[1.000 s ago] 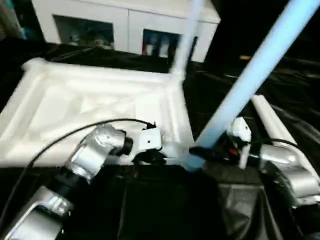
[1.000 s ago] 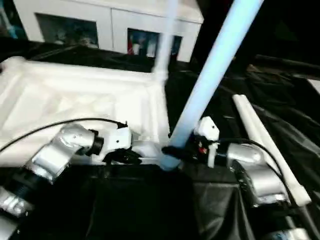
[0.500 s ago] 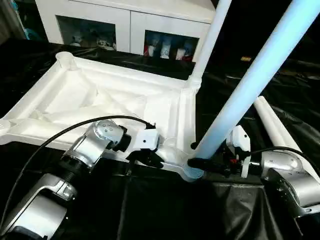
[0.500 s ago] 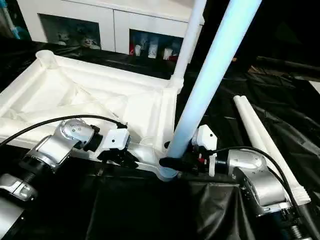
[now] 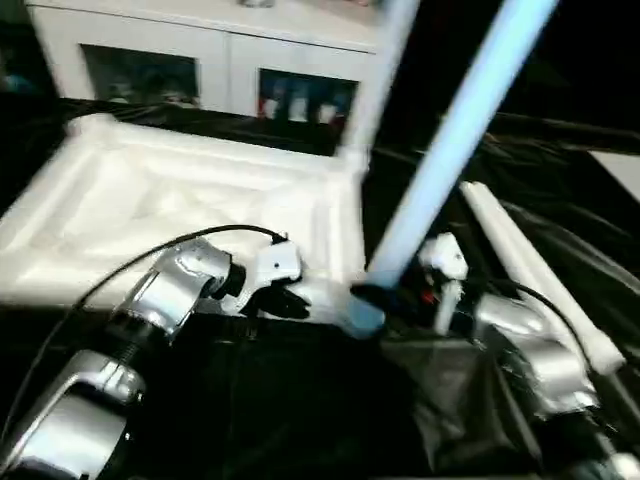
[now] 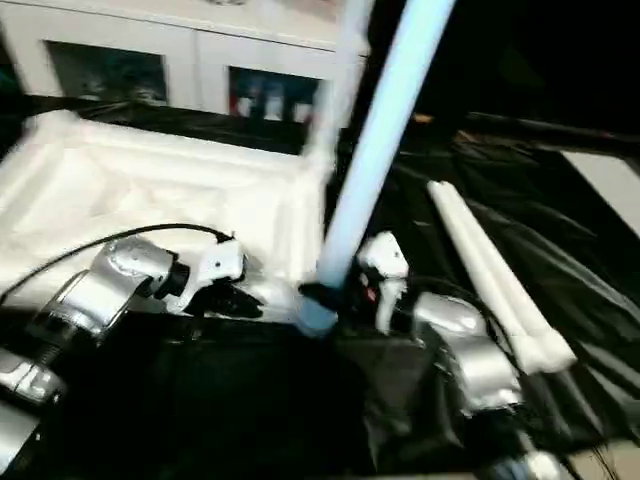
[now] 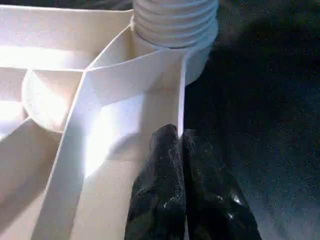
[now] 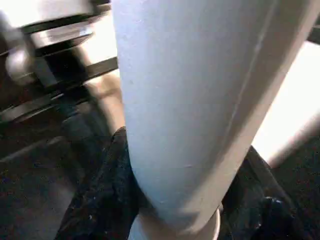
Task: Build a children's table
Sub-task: Insert table leg to table base
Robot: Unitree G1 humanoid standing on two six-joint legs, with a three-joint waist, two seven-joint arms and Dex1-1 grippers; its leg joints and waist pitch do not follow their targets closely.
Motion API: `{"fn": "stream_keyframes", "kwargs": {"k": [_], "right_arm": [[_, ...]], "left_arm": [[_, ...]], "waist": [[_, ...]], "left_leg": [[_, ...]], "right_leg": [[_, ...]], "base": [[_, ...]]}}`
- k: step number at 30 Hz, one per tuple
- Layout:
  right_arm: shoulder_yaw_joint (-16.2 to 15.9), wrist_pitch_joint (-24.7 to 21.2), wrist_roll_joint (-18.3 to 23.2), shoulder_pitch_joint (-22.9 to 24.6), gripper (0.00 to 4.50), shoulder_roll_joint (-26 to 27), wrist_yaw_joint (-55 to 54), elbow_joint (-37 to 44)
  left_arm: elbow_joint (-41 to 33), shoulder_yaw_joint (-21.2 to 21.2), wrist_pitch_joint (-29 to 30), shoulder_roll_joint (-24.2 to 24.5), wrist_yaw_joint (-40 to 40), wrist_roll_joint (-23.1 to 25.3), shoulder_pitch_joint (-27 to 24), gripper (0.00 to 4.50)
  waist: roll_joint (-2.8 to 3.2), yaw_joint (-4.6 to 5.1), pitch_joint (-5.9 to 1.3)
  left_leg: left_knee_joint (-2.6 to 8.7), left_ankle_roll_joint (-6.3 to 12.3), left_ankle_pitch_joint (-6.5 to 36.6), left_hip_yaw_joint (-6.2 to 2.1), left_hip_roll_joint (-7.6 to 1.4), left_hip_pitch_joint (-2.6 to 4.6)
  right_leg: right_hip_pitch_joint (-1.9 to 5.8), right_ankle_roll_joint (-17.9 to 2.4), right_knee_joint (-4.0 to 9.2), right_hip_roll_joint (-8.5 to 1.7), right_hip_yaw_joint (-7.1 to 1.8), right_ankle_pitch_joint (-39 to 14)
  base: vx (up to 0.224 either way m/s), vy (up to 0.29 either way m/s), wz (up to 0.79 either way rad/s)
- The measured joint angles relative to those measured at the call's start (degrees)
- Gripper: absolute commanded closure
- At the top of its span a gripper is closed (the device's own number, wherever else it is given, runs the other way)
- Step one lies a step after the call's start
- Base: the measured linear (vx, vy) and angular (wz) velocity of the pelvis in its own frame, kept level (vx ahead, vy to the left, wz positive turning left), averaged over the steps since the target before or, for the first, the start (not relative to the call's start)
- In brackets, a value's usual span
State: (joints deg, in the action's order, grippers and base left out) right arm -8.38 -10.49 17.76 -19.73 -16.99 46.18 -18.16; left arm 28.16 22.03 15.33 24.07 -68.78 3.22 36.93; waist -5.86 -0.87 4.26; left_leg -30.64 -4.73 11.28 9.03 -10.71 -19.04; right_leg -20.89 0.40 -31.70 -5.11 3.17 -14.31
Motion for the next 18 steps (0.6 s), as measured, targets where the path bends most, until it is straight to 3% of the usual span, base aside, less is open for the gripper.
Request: {"fn": "stream_keyframes", "kwargs": {"k": [4,7,8,9,10,11,12,13,14,15,16,17,18], "right_arm": [[1.1,1.3,-1.3,-5.1,2.66,4.8,-6.8,-8.2],[1.3,2.0,-2.0,-8.1,2.66,7.3,-10.9,-12.6],[2.0,2.6,-2.2,-9.6,2.66,8.3,-12.3,-15.0],[3.0,3.0,-2.3,-10.4,2.66,8.6,-13.3,-16.6],[3.6,3.4,-2.3,-11.8,2.66,9.1,-14.0,-18.3],[4.2,3.6,-2.3,-13.9,2.66,9.7,-15.5,-19.9],[4.5,3.7,-2.3,-14.5,2.66,9.9,-16.0,-20.6],[4.7,4.1,-2.4,-15.3,2.66,10.3,-17.2,-22.1],[5.3,4.3,-2.4,-16.3,2.66,10.6,-18.6,-23.5],[6.1,4.5,-2.7,-17.4,2.66,10.7,-21.0,-25.5],[6.0,4.5,-3.6,-17.9,2.66,10.7,-22.2,-27.2],[5.9,4.4,-4.0,-18.4,2.66,10.6,-22.4,-28.1],[5.9,4.4,-4.0,-18.6,2.66,10.7,-22.4,-28.8]], "left_arm": [[-4.7,-2.1,8.1,-2.2,6.5,1.0,-2.9,4.50],[-7.6,-2.6,12.4,-2.9,10.3,2.0,-4.0,4.50],[-9.7,-2.6,15.5,-4.1,12.7,3.3,-4.4,4.50],[-10.9,-2.6,17.6,-5.9,15.5,4.4,-4.6,4.50],[-12.6,-2.8,19.6,-6.8,17.7,5.0,-5.0,4.50],[-14.3,-3.7,21.5,-7.7,19.2,5.2,-5.2,4.50],[-15.0,-3.9,22.5,-8.4,19.8,5.2,-5.6,4.50],[-16.5,-3.9,25.4,-10.3,21.3,5.2,-6.5,4.50],[-17.6,-3.9,27.2,-12.0,22.2,5.2,-7.0,4.50],[-19.4,-3.3,28.9,-14.3,22.4,4.7,-7.5,4.50],[-20.6,-2.3,29.5,-15.6,22.6,4.1,-8.1,4.50],[-20.7,-2.2,29.5,-15.8,23.5,4.2,-8.3,4.50],[-20.7,-2.2,29.5,-15.6,23.6,4.3,-8.3,4.50]], "waist": [[0.39,1.30,0.21],[1.02,1.92,0.59],[1.19,1.55,0.73],[0.97,0.65,0.68],[-0.44,-0.61,0.41],[-0.77,-1.52,0.66],[-0.32,-2.11,0.76],[1.19,-2.66,0.51],[2.53,-2.58,0.34],[2.52,-2.58,0.58],[2.43,-2.73,0.66],[1.45,-2.62,0.86],[1.20,-2.58,0.92]], "left_leg": [[0.02,0.01,0.0,-1.06,0.17,0.29],[0.39,0.00,0.0,-2.21,-0.08,0.30],[0.74,0.00,0.0,-1.79,-0.33,0.13],[0.76,0.00,0.0,-0.75,-0.48,0.02],[0.83,-0.05,0.1,0.76,-0.29,0.20],[-1.12,-0.47,0.8,0.50,0.08,-0.35],[-2.93,0.04,1.4,-1.38,0.26,-1.06],[-5.58,0.18,1.5,-4.41,0.96,-0.88],[-3.71,-0.01,1.5,-4.68,0.99,-0.49],[-2.47,-1.46,0.6,-4.25,0.88,-0.76],[-1.82,-1.40,0.6,-3.67,0.75,-0.77],[-0.88,-1.39,0.6,-2.29,0.30,-0.32],[-0.59,-1.40,0.6,-1.49,-0.09,0.02]], "right_leg": [[0.05,-0.2,1.11,-0.10,1.14,-0.2],[0.97,-0.6,2.01,-0.17,3.30,-1.0],[0.93,-1.9,-1.87,-0.18,3.66,-2.6],[1.43,-2.1,-5.68,-0.27,3.00,-3.2],[1.94,-1.9,-6.58,-0.66,0.67,-5.6],[1.25,0.9,-6.56,-0.68,-0.32,-5.4],[1.14,0.9,-6.52,-0.66,0.19,-5.4],[1.50,0.9,-5.95,-0.62,1.23,-5.4],[1.34,0.6,-5.59,-0.26,2.12,-5.3],[0.93,-0.6,-5.02,-0.13,2.21,-4.4],[0.79,-1.2,-4.38,-0.07,1.99,-3.4],[0.94,-1.4,-3.82,0.12,1.25,-2.5],[1.12,-1.3,-3.60,0.42,0.63,-2.4]], "base": [[-0.064,0.029,-0.13],[-0.100,0.004,-0.12],[-0.108,-0.017,-0.01],[-0.080,-0.065,0.15],[0.015,-0.156,-0.03],[0.015,-0.156,-0.03],[0.064,-0.091,-0.49],[0.031,0.018,-0.34],[0.028,0.036,-0.42],[0.000,0.000,0.00],[-0.075,-0.015,0.34],[-0.071,-0.033,0.42],[-0.052,-0.054,0.35]]}}
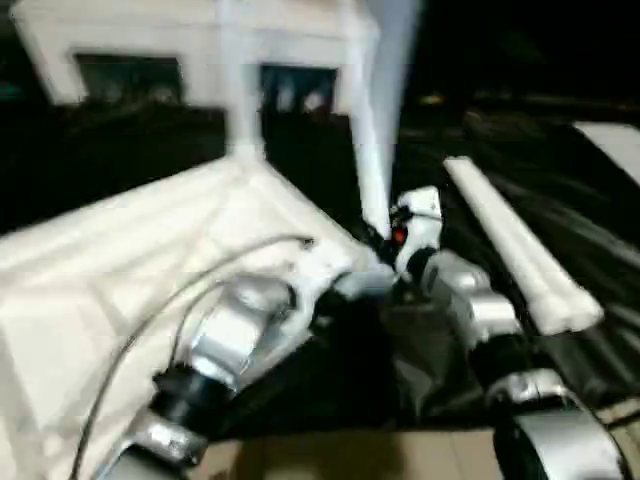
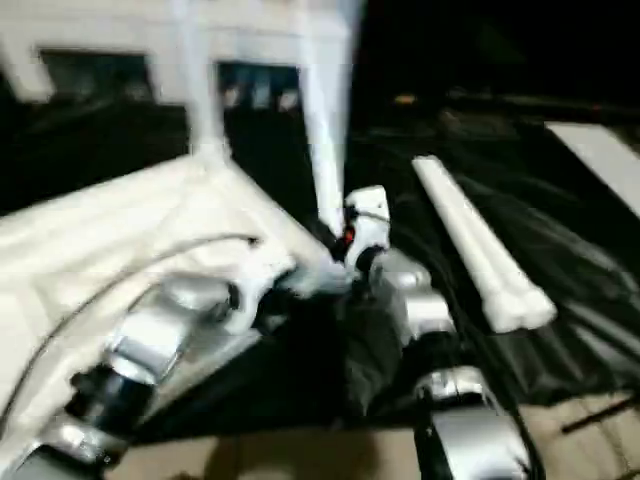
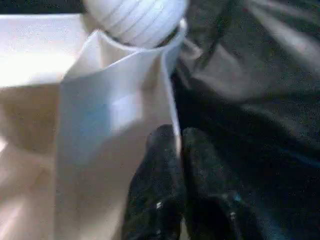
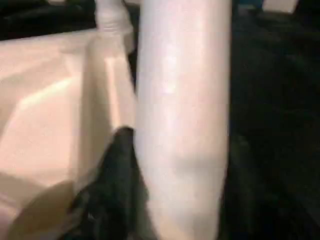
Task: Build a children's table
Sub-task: Insert table leg to table base
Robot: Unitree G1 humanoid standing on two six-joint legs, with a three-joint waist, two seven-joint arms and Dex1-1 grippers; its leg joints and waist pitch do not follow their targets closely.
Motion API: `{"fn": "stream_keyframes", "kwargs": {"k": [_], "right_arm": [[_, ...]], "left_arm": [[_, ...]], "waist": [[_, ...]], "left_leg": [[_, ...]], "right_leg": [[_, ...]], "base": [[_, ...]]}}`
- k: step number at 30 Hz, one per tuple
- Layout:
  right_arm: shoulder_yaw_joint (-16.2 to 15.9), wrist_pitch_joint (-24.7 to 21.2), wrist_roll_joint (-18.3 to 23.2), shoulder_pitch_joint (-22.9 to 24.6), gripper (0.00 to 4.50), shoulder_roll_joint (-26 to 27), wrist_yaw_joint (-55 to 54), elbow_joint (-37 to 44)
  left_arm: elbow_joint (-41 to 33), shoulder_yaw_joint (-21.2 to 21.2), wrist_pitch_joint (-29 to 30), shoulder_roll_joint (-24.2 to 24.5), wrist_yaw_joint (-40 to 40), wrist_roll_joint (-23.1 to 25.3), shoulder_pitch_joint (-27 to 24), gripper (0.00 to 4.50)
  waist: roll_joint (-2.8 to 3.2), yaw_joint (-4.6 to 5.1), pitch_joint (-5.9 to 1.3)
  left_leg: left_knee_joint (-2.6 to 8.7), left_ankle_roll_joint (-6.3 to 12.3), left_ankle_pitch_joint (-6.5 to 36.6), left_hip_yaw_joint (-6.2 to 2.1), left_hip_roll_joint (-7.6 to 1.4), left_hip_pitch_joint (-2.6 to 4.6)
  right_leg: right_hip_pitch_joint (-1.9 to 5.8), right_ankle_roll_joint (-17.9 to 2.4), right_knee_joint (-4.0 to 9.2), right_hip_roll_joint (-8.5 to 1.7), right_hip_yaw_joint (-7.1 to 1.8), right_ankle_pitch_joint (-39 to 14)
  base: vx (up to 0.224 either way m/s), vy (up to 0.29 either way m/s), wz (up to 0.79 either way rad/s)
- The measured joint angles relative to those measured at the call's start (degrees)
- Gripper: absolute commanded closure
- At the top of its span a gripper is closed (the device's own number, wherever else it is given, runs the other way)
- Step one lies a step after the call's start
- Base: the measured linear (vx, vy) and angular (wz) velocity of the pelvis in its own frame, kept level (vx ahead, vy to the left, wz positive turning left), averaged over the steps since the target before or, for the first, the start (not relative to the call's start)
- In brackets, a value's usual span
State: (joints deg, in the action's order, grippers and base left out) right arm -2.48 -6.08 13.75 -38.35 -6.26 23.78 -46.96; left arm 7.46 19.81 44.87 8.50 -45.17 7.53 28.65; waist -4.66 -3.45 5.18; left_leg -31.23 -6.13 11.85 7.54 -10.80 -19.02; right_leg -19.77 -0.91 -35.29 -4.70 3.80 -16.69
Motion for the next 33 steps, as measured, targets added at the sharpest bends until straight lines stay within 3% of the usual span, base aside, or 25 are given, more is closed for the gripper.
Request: {"fn": "stream_keyframes", "kwargs": {"k": [4,8,10,14,17,20,21,23,26,30,31,33], "right_arm": [[0.0,0.5,-0.9,-1.1,2.66,0.4,0.0,-1.2],[-0.1,1.6,-1.8,-2.0,2.66,0.5,0.1,-2.9],[-0.1,3.0,-2.3,-2.2,2.66,0.5,0.2,-3.6],[1.7,6.8,-1.6,-1.2,2.66,0.9,2.4,-3.8],[3.9,7.9,2.2,2.5,2.66,0.8,7.4,1.5],[5.3,7.3,5.9,6.6,2.66,0.3,12.3,7.9],[5.6,6.4,6.9,7.5,2.66,-0.2,13.3,10.1],[5.8,5.5,8.2,8.7,2.66,-0.7,14.3,12.6],[6.3,0.8,12.7,16.4,2.66,-2.9,17.9,25.0],[5.9,-2.7,15.2,20.3,2.66,-4.2,19.9,32.1],[5.8,-3.6,15.7,21.5,2.66,-4.4,20.0,34.2],[5.3,-5.2,16.8,23.7,2.66,-4.9,20.4,38.1]], "left_arm": [[0.1,0.0,-0.4,0.6,0.1,0.2,0.1,4.50],[0.6,0.0,-1.8,1.3,0.1,0.2,0.3,4.50],[1.8,0.6,-4.7,2.3,0.1,0.2,0.8,4.50],[4.9,2.6,-16.8,6.5,-1.7,1.3,1.4,4.50],[6.7,2.6,-26.9,9.7,-5.6,1.3,1.6,4.50],[8.5,2.2,-34.8,12.1,-9.3,1.2,2.4,4.50],[9.5,2.1,-36.9,12.4,-10.2,1.0,3.1,4.50],[11.0,1.9,-39.4,12.5,-10.5,1.0,4.2,4.50],[17.2,2.5,-46.9,13.2,-13.3,-0.7,7.4,4.50],[19.5,1.2,-48.9,13.5,-14.8,-1.2,8.0,4.50],[20.1,0.4,-49.3,13.4,-15.6,-2.0,8.0,4.03],[21.1,-1.5,-50.3,13.4,-17.6,-5.0,7.7,3.91]], "waist": [[0.20,0.13,0.01],[0.13,0.28,-0.01],[0.13,0.25,0.00],[-0.06,0.19,0.13],[-0.11,-0.06,0.12],[0.08,-0.35,0.11],[0.43,-0.44,0.07],[0.33,-0.57,-0.04],[0.39,-1.60,-0.01],[0.39,-1.02,-0.01],[0.40,-1.02,-0.01],[0.42,-1.05,0.00]], "left_leg": [[1.13,-0.01,0.0,0.25,-0.08,-0.10],[1.28,-0.01,0.0,0.55,-0.13,-0.36],[1.29,-0.01,0.0,0.64,-0.19,-0.33],[1.29,0.00,0.0,0.80,-0.23,-0.60],[1.23,0.60,-2.0,1.06,-0.40,-1.15],[1.29,0.59,-2.1,1.97,-1.01,-1.57],[1.33,0.60,-2.5,2.31,-1.18,-1.93],[1.14,0.96,-2.9,2.50,-1.16,-2.32],[0.77,1.49,-2.6,2.64,-1.08,-2.80],[0.49,1.49,-2.6,2.69,-1.11,-2.97],[0.44,1.50,-2.6,2.70,-1.10,-2.99],[0.19,1.49,-2.6,2.70,-1.14,-3.06]], "right_leg": [[-0.07,0.3,1.51,0.22,-0.13,-0.1],[-0.05,0.3,1.98,0.27,-0.23,0.0],[-0.21,0.3,2.11,0.27,-0.24,0.0],[-0.38,0.4,2.20,0.27,-0.31,0.5],[-0.67,1.4,2.19,0.25,-0.43,3.3],[-1.17,1.4,2.14,0.33,-0.49,3.5],[-1.51,1.5,2.06,0.33,-0.48,3.5],[-2.08,1.6,1.46,0.33,-0.66,3.4],[-2.37,1.7,1.20,0.58,-1.55,3.2],[-2.53,1.9,1.08,0.55,-1.71,3.3],[-2.58,1.9,0.97,0.51,-1.71,3.3],[-2.70,1.8,0.68,0.52,-1.74,3.3]], "base": [[0.000,0.000,0.00],[0.000,0.000,0.00],[0.000,0.000,0.00],[0.000,0.000,0.00],[0.000,0.000,0.00],[0.025,-0.007,0.01],[0.076,-0.007,0.02],[0.071,-0.003,0.01],[0.050,0.006,0.04],[0.000,0.000,0.00],[0.000,0.000,0.00],[0.000,0.000,0.00]]}}
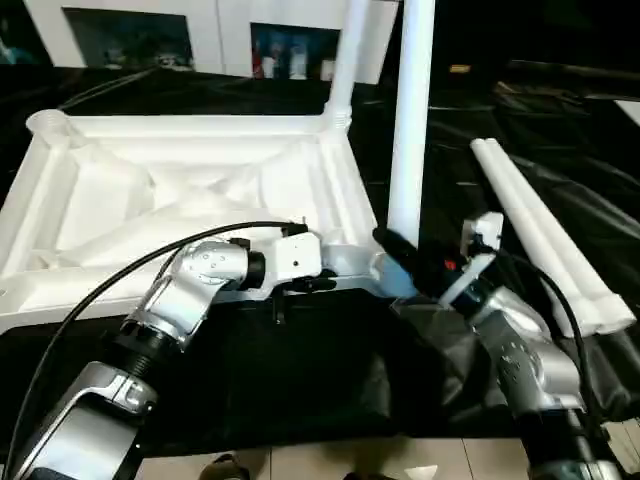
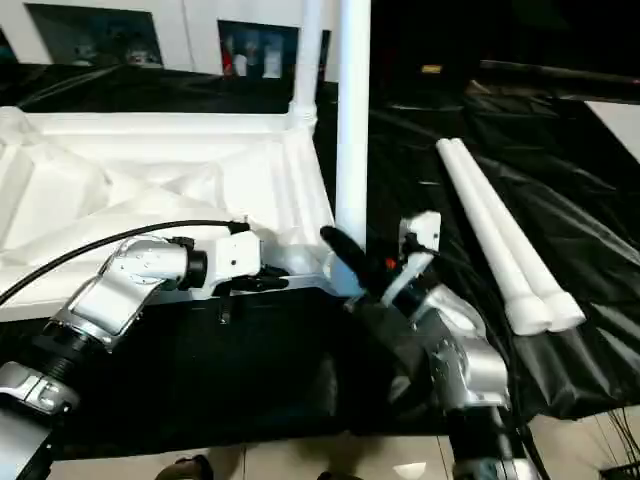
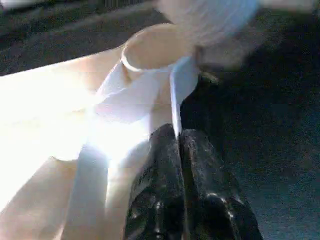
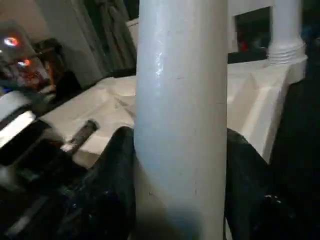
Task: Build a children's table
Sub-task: Insert table leg to table base
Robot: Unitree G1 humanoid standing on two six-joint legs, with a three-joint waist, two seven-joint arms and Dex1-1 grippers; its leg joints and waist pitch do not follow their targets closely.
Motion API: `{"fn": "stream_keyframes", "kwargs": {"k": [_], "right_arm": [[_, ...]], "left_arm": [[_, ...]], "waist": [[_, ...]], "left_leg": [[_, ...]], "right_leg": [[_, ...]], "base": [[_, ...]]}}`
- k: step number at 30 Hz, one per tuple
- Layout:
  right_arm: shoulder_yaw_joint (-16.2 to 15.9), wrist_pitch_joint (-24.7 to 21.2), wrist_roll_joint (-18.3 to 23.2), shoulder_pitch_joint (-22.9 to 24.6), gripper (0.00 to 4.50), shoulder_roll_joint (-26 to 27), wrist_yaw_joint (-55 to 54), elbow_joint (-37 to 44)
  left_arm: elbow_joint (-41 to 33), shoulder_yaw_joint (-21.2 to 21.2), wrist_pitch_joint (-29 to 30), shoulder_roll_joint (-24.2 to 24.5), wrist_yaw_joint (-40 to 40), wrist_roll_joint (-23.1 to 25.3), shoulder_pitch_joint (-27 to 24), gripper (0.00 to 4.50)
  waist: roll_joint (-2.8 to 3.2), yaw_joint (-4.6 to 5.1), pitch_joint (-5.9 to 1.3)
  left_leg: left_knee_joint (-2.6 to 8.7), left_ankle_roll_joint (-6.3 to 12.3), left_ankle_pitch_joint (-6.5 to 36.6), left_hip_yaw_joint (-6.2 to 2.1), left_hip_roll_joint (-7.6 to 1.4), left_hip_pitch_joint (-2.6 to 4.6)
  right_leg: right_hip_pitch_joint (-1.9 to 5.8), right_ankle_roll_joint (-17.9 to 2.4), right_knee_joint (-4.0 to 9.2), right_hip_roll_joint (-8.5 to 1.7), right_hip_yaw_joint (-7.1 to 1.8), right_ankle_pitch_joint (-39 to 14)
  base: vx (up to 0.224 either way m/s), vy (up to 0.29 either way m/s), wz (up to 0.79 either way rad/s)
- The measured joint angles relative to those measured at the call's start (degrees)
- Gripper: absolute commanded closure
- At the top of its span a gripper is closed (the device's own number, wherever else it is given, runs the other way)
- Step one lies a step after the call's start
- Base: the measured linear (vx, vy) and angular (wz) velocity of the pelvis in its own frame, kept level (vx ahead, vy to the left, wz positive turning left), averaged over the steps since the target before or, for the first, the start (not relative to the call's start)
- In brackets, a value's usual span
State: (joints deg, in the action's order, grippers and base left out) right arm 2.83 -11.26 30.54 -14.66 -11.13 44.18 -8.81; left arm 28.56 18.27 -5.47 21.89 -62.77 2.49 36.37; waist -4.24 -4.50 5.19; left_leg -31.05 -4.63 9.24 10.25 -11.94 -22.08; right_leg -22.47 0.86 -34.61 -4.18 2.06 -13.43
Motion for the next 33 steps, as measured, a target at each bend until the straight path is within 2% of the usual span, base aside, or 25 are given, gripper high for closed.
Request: {"fn": "stream_keyframes", "kwargs": {"k": [1,3,5,7,8,12,15,16,21,29,33], "right_arm": [[0.0,-0.4,0.6,0.4,2.66,-0.3,0.0,1.2],[0.0,-1.3,1.3,0.5,2.66,-0.5,-0.1,3.8],[-0.2,-2.6,1.6,0.6,2.66,-1.0,0.0,6.5],[-0.5,-3.8,1.8,0.6,2.66,-1.4,0.0,8.5],[-0.9,-4.4,1.6,0.7,2.66,-1.8,-0.1,8.9],[-2.6,-5.1,-1.1,0.8,2.66,-2.8,-1.5,8.9],[-3.5,-5.5,-2.2,0.8,2.66,-2.8,-2.2,8.9],[-3.6,-5.9,-2.2,0.8,2.66,-2.8,-2.4,8.9],[-4.5,-6.9,-2.2,0.7,2.66,-2.5,-3.5,8.9],[-3.8,-6.6,-4.9,0.6,2.66,-1.9,-7.4,8.9],[-2.0,-4.1,-5.4,-2.6,2.66,0.1,-11.2,8.6]], "left_arm": [[-0.1,-1.4,-0.5,-0.2,-0.6,-1.7,0.0,3.92],[-0.5,-3.1,-1.1,-0.8,-1.4,-4.8,0.4,3.62],[-1.0,-5.7,1.5,-1.6,-2.3,-8.9,0.7,3.49],[-2.0,-8.9,5.8,-2.2,-3.0,-13.6,1.1,3.43],[-2.8,-11.6,9.4,-3.2,-2.9,-17.0,1.5,3.13],[-7.7,-20.1,22.8,-6.6,-0.3,-30.5,5.2,2.92],[-10.7,-23.2,30.6,-9.3,2.2,-39.5,5.9,2.62],[-11.1,-23.2,31.7,-10.1,2.9,-40.8,5.9,2.57],[-12.3,-22.9,34.3,-14.5,7.3,-40.9,5.8,2.02],[-13.5,-23.6,36.6,-16.5,14.1,-41.2,5.4,1.42],[-13.6,-24.9,37.6,-17.4,17.8,-41.5,4.3,1.04]], "waist": [[0.00,-0.17,0.00],[0.01,-0.49,-0.01],[0.01,-0.66,-0.01],[0.02,-0.77,-0.01],[0.01,-0.83,0.00],[0.00,-1.58,-0.01],[-0.01,-2.11,-0.02],[-0.03,-2.31,-0.03],[-0.07,-2.45,-0.05],[-0.07,-2.29,-0.06],[-0.08,-2.17,-0.06]], "left_leg": [[-0.17,-0.01,0.0,-0.01,0.00,-0.04],[-0.62,-0.02,0.0,-0.02,-0.04,0.02],[-0.90,-0.16,-0.1,-0.03,-0.06,0.03],[-1.24,-0.41,-0.1,-0.03,-0.06,0.08],[-1.34,-0.42,-0.2,-0.02,-0.06,0.07],[-1.51,-0.46,-0.5,-0.04,-0.09,0.08],[-1.65,-0.41,-0.5,-0.06,-0.09,0.06],[-1.66,-0.35,-0.5,-0.06,-0.08,0.03],[-1.78,-0.14,-0.6,-0.11,-0.07,-0.10],[-1.89,0.07,-0.8,-0.17,-0.07,-0.09],[-2.08,0.09,-0.9,-0.21,-0.08,-0.13]], "right_leg": [[-0.04,-0.1,-0.21,-0.02,0.01,0.0],[-0.02,-0.2,-0.68,-0.05,-0.02,-0.1],[0.00,-0.2,-1.02,-0.12,-0.01,-0.1],[0.05,-0.3,-1.37,-0.22,-0.02,-0.1],[0.05,-0.3,-1.50,-0.25,-0.01,-0.1],[0.14,-0.5,-1.57,-0.29,0.03,0.3],[0.21,-0.4,-1.58,-0.30,0.04,0.3],[0.22,-0.4,-1.57,-0.31,0.05,0.3],[0.22,-0.3,-1.57,-0.32,0.09,0.4],[0.27,0.0,-1.59,-0.32,0.10,0.7],[0.30,0.0,-1.59,-0.33,0.08,1.0]], "base": [[0.000,0.000,0.00],[-0.027,-0.004,0.00],[-0.060,-0.004,0.01],[-0.068,0.002,0.03],[-0.066,0.004,0.03],[-0.050,0.004,0.02],[0.000,0.000,0.00],[0.000,0.000,0.00],[0.000,0.000,0.00],[0.000,0.000,0.00],[0.000,0.000,0.00]]}}
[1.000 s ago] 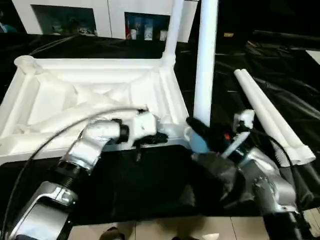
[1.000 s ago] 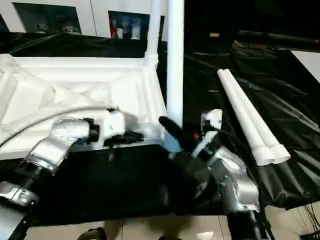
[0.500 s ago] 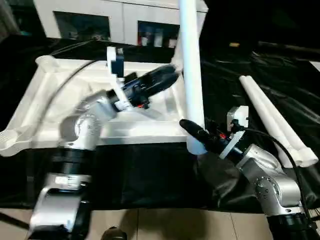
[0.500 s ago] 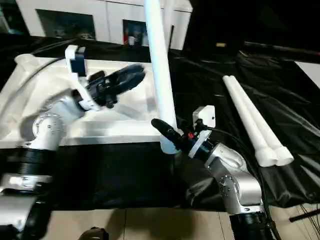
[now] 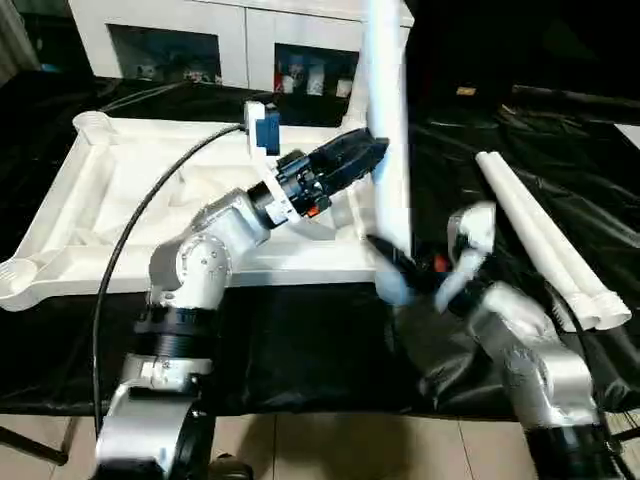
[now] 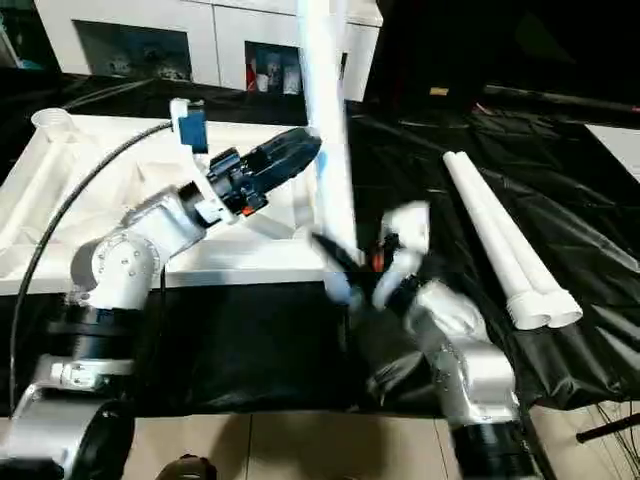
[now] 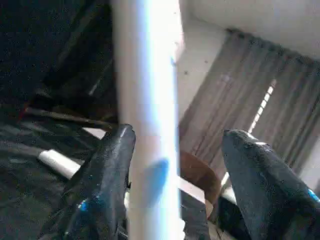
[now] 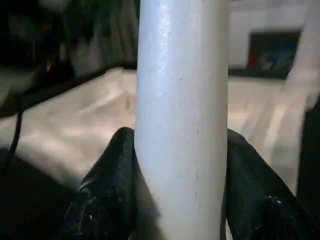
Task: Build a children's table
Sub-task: Insert table leg to table base
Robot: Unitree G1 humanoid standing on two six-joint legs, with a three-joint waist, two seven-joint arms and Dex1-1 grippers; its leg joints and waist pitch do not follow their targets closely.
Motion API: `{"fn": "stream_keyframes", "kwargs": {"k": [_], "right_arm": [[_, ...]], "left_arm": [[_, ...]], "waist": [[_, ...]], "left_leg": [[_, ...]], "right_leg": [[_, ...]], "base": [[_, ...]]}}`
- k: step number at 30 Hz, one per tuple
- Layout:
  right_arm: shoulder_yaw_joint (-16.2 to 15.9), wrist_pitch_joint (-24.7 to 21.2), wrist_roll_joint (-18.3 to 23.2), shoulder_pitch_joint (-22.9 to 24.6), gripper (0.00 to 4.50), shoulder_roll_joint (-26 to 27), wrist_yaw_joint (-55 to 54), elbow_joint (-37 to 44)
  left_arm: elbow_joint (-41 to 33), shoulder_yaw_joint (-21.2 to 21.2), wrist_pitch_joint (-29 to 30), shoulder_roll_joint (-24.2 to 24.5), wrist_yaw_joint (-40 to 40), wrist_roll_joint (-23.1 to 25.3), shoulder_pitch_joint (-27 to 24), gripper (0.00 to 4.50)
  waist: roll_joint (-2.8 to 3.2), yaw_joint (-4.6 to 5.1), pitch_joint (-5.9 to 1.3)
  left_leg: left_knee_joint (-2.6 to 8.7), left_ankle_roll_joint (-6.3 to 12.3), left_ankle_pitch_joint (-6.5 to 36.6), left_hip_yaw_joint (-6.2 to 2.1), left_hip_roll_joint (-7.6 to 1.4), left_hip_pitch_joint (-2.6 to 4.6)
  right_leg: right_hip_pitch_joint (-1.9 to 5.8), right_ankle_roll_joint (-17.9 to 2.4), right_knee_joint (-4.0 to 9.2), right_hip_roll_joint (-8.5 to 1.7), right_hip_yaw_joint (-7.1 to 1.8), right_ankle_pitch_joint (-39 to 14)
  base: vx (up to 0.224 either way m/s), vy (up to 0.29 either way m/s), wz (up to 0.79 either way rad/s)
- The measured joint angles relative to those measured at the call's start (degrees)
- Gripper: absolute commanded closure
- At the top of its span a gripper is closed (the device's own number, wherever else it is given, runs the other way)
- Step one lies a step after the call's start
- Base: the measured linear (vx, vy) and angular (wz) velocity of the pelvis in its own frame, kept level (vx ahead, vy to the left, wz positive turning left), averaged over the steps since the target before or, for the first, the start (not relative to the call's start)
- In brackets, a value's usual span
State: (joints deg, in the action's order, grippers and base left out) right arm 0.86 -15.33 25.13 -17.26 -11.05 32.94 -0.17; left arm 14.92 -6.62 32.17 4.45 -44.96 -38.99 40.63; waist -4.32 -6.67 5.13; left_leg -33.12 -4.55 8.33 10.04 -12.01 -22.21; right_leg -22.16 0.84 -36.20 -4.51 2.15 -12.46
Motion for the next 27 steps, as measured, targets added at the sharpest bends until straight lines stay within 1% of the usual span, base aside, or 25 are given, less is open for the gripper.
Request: {"fn": "stream_keyframes", "kwargs": {"k": [2,3,4,5,7,8,9,11,12,14,15,18,19,20,21,24,27], "right_arm": [[0.9,0.7,0.0,-0.9,2.66,0.1,-0.3,0.0],[0.9,0.9,0.0,-0.9,2.66,0.3,-0.2,0.0],[0.8,1.0,0.0,-0.7,2.66,0.6,-0.1,0.0],[0.4,1.0,-0.1,-0.5,2.66,0.9,0.0,0.0],[-1.3,1.0,-0.7,-0.1,2.66,0.9,0.6,0.0],[-2.3,0.7,-1.1,0.3,2.66,0.6,1.3,0.1],[-4.0,0.2,-1.4,1.2,2.66,-0.3,2.4,0.2],[-6.2,-0.7,-2.3,2.7,2.66,-1.6,3.9,0.2],[-7.1,-0.9,-2.5,3.5,2.66,-2.1,5.0,0.3],[-8.0,-1.2,-2.6,4.1,2.66,-3.3,6.5,0.9],[-8.5,-1.5,-2.9,4.3,2.66,-4.0,7.6,1.3],[-8.6,-1.5,-3.4,4.2,2.66,-4.0,8.0,1.2],[-8.6,-1.5,-3.5,4.0,2.66,-3.9,7.9,1.1],[-8.6,-1.5,-3.5,3.8,2.66,-3.9,7.8,1.0],[-8.6,-1.6,-3.5,3.7,2.66,-3.9,7.6,1.0],[-8.6,-1.7,-3.4,3.5,2.66,-4.0,7.7,1.1],[-8.5,-2.1,-3.2,3.4,2.66,-4.3,7.8,1.1]], "left_arm": [[0.0,-0.2,0.0,0.0,0.4,0.0,-0.1,0.98],[-0.2,-0.4,-0.1,-0.2,0.6,0.2,0.0,0.77],[-0.2,-0.4,-0.2,-0.1,0.8,0.4,0.0,0.77],[-0.2,-0.5,-0.4,-0.2,1.0,0.4,0.0,0.68],[-0.2,-0.5,-0.9,-0.6,1.4,0.4,0.0,0.50],[-0.2,-0.4,-0.8,-0.9,1.4,0.3,0.0,0.50],[-0.5,-0.3,-0.7,-1.3,1.4,0.3,0.0,0.39],[-1.4,0.3,0.0,-1.5,1.3,0.1,0.0,0.19],[-1.6,0.4,0.2,-1.4,1.3,0.1,0.0,0.19],[-1.8,1.0,0.3,-1.5,1.3,0.4,0.0,0.02],[-1.9,1.7,0.2,-1.5,1.4,0.7,0.0,0.42],[-1.9,1.8,0.3,-1.8,2.4,1.3,0.0,0.57],[-1.9,1.6,0.4,-1.8,3.0,1.3,0.1,0.72],[-1.9,1.5,0.5,-1.8,3.4,1.4,0.2,0.72],[-1.9,1.5,0.8,-1.8,3.9,1.4,0.4,0.94],[-1.9,1.5,2.1,-1.3,5.1,1.6,0.9,1.02],[-1.8,1.4,3.9,-1.0,7.0,1.7,2.0,1.33]], "waist": [[-0.03,-0.12,-0.02],[-0.10,-0.26,-0.07],[-0.12,-0.31,-0.08],[-0.11,-0.35,-0.08],[-0.11,-0.45,-0.08],[-0.12,-0.52,-0.08],[-0.17,-0.70,-0.11],[-0.18,-0.91,-0.12],[-0.19,-0.95,-0.12],[-0.23,-1.32,-0.14],[-0.28,-1.42,-0.17],[-0.49,-1.40,-0.31],[-0.53,-1.39,-0.33],[-0.53,-1.41,-0.34],[-0.56,-1.41,-0.36],[-0.68,-1.54,-0.43],[-0.69,-1.63,-0.44]], "left_leg": [[-0.07,0.01,0.0,-0.02,0.00,0.01],[-0.08,0.02,0.0,-0.04,0.00,0.05],[-0.10,0.02,0.0,-0.05,0.00,0.04],[-0.14,0.02,0.0,-0.06,0.00,0.03],[-0.20,0.02,0.0,-0.08,0.01,0.00],[-0.23,0.02,0.0,-0.09,0.01,-0.02],[-0.25,0.03,0.0,-0.10,0.02,-0.02],[-0.30,0.03,0.0,-0.12,0.01,-0.05],[-0.33,0.03,0.0,-0.12,0.01,-0.05],[-0.38,0.03,0.0,-0.13,0.01,-0.05],[-0.40,0.05,0.0,-0.13,0.00,-0.04],[-0.46,0.09,-0.1,-0.16,0.00,-0.03],[-0.47,0.08,-0.1,-0.17,0.00,-0.03],[-0.50,0.08,-0.1,-0.17,0.00,-0.03],[-0.52,0.08,-0.1,-0.17,0.01,-0.03],[-0.55,0.09,-0.1,-0.17,0.01,-0.04],[-0.61,0.09,-0.1,-0.17,0.02,-0.09]], "right_leg": [[0.07,0.0,0.00,-0.01,0.01,0.0],[0.12,0.0,0.00,-0.01,0.02,0.0],[0.13,0.0,0.00,-0.01,0.02,0.1],[0.13,0.0,0.00,-0.02,0.02,0.1],[0.13,0.0,0.00,-0.03,0.02,0.1],[0.13,0.1,0.01,-0.03,0.02,0.1],[0.16,0.1,0.02,-0.03,0.03,0.1],[0.16,0.1,0.02,-0.03,0.05,0.2],[0.16,0.1,0.02,-0.03,0.05,0.2],[0.16,0.2,0.02,-0.03,0.04,0.2],[0.18,0.2,0.02,-0.03,0.03,0.3],[0.19,0.3,0.02,-0.03,0.00,0.4],[0.19,0.3,0.02,-0.03,0.01,0.4],[0.19,0.3,0.02,-0.03,0.00,0.5],[0.19,0.3,0.02,-0.04,-0.02,0.5],[0.20,0.3,0.02,-0.04,-0.01,0.5],[0.21,0.3,0.02,-0.06,0.00,0.5]], "base": [[0.000,0.000,0.00],[0.000,0.000,0.00],[0.000,0.000,0.00],[0.000,0.000,0.00],[0.000,0.000,0.00],[0.000,0.000,0.00],[0.000,0.000,0.00],[0.000,0.000,0.00],[0.000,0.000,0.00],[0.000,0.000,0.00],[0.000,0.000,0.00],[0.000,0.000,0.00],[0.000,0.000,0.00],[0.000,0.000,0.00],[0.000,0.000,0.00],[0.000,0.000,0.00],[0.000,0.000,0.00]]}}
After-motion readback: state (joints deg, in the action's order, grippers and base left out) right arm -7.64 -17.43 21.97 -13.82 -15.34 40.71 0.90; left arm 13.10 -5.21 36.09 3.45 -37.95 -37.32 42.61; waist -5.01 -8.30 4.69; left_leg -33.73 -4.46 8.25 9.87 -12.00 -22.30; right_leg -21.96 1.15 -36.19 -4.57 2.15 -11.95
